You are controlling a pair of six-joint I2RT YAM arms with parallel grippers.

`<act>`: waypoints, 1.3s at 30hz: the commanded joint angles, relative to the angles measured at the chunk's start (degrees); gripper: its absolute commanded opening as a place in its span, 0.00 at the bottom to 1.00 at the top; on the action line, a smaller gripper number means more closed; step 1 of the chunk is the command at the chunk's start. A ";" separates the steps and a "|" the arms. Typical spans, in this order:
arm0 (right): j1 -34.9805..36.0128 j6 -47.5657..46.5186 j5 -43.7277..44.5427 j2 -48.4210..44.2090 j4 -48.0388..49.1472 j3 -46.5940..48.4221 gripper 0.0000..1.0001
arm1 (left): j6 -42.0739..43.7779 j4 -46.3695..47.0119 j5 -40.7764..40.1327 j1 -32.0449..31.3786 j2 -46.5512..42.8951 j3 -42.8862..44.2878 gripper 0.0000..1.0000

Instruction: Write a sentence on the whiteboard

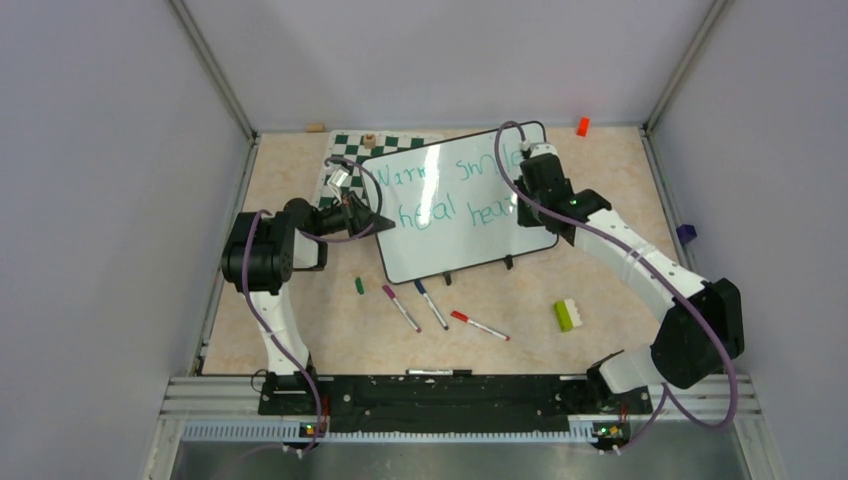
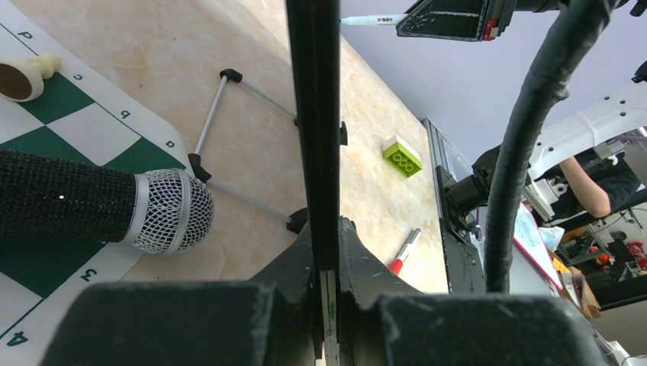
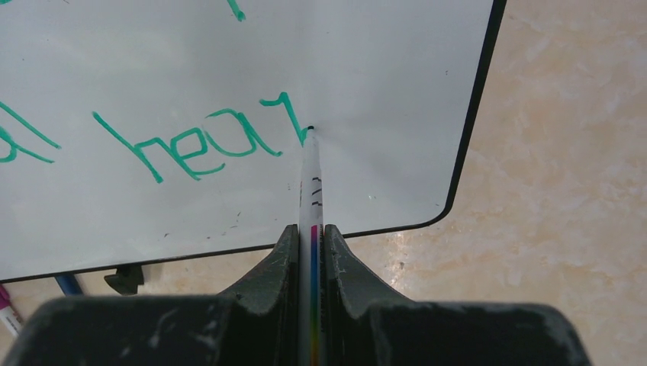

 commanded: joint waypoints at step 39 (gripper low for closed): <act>-6.31 0.40 -2.09 -3.08 3.14 2.94 0.00 | 3.41 6.03 -1.19 0.53 -0.08 0.87 0.00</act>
